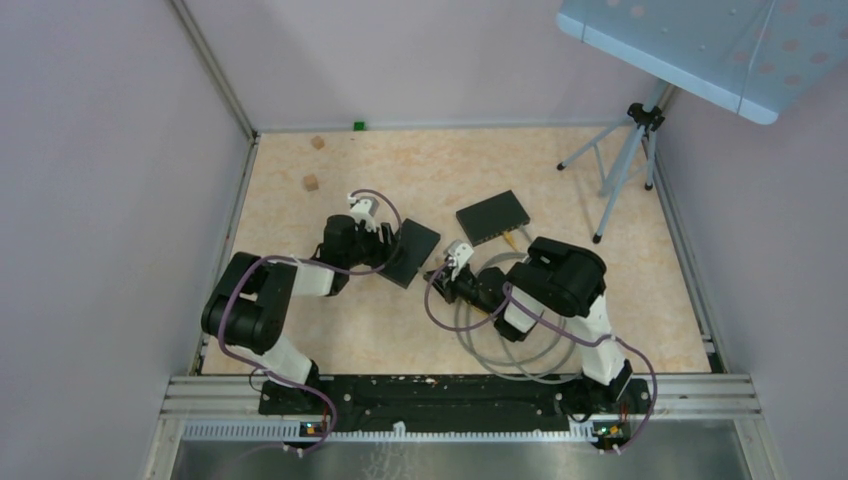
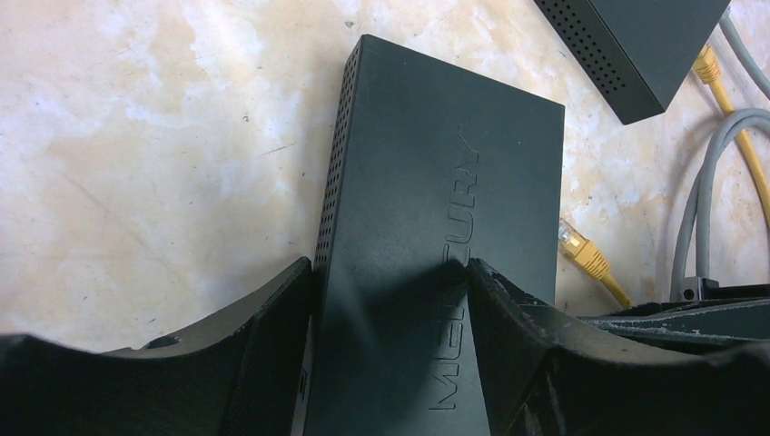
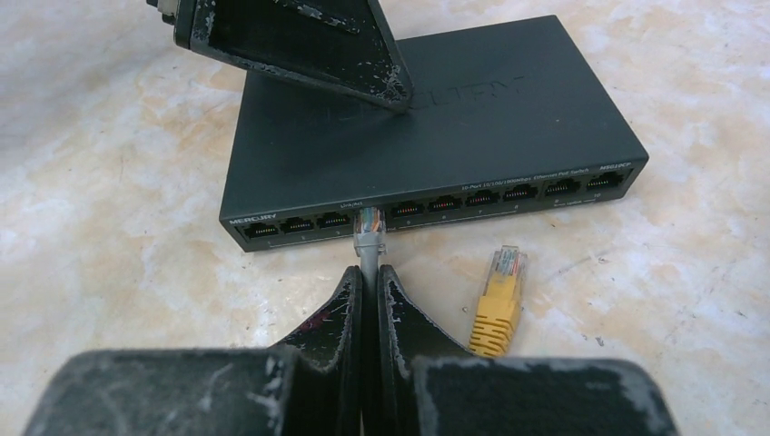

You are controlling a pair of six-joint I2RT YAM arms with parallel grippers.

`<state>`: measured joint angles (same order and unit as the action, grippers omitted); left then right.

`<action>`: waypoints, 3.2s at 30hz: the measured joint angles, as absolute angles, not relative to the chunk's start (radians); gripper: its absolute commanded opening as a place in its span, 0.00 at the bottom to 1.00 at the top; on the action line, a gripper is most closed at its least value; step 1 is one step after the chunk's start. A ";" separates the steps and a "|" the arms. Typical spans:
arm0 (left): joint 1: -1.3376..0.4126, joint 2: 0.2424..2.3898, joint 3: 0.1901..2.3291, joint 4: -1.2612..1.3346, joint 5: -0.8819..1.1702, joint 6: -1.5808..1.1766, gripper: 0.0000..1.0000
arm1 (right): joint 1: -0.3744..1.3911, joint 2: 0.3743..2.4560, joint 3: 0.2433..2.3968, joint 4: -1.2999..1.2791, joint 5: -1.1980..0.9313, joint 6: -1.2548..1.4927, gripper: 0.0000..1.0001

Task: Insert the plug into the switch port
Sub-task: Insert the connector into the switch port, then pick up the connector from the center of the board.

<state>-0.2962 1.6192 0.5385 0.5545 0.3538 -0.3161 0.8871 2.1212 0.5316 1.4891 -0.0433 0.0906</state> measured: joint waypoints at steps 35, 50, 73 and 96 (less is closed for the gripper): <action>-0.366 1.610 0.528 0.587 0.236 -0.207 0.61 | 0.861 1.947 0.657 0.989 -0.062 0.017 0.00; -0.381 1.586 0.495 0.612 0.200 -0.207 0.61 | 0.832 1.940 0.694 0.924 -0.208 -0.105 0.00; -0.437 1.465 0.505 0.392 0.132 -0.269 0.80 | 0.840 1.858 0.596 0.917 -0.320 -0.137 0.19; -0.323 1.367 0.572 0.315 -0.058 -0.263 0.83 | 0.760 1.711 0.743 0.502 -0.097 0.028 0.40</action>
<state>-0.3233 1.3666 0.5720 0.3153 -0.0582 -0.2634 0.7601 1.7111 0.7429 0.5022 -0.0967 0.0280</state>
